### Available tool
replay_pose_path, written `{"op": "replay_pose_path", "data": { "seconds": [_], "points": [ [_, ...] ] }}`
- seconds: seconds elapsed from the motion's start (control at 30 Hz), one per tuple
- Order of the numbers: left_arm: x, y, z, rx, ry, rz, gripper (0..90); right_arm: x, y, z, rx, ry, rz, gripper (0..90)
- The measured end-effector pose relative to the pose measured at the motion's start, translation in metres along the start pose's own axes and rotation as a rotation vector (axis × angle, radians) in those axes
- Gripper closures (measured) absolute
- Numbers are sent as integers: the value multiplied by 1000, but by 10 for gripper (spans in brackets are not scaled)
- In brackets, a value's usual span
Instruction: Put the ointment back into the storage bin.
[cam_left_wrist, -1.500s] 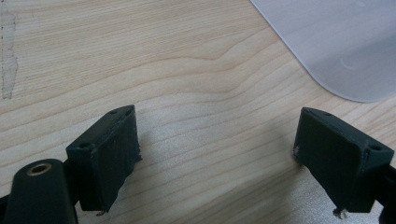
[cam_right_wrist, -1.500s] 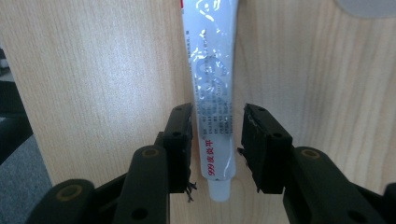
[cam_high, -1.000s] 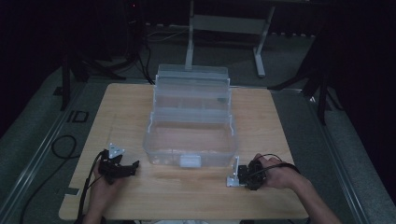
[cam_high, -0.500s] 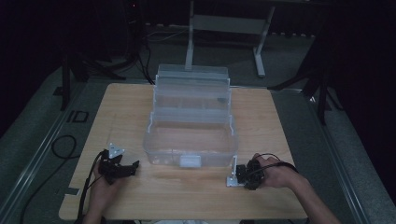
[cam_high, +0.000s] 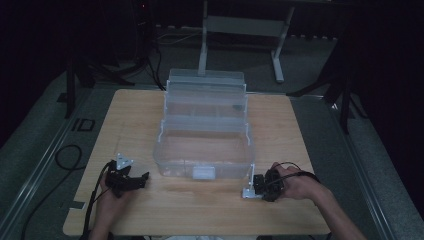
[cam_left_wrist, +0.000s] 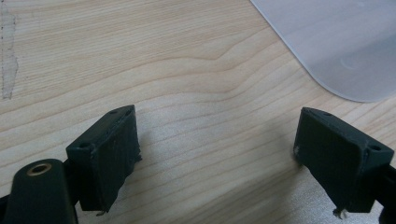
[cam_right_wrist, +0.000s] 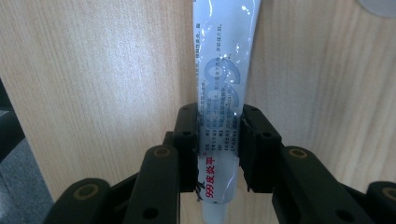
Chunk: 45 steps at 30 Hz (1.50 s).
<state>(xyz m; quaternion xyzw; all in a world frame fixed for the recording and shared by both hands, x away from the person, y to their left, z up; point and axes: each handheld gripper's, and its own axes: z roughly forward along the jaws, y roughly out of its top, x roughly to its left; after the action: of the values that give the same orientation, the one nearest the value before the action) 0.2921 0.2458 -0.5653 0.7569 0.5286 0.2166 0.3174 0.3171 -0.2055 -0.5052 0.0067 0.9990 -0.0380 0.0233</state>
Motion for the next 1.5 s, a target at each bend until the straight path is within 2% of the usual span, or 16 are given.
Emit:
{"op": "replay_pose_path", "data": {
  "seconds": [0.57, 1.5],
  "points": [
    [0, 0, 0, 0, 0, -1, 144, -2, -5, -26, -28, -27, 0, 702],
    [0, 0, 0, 0, 0, 0, 144, -4, -10, -57, -43, -56, 3, 702]
  ]
}}
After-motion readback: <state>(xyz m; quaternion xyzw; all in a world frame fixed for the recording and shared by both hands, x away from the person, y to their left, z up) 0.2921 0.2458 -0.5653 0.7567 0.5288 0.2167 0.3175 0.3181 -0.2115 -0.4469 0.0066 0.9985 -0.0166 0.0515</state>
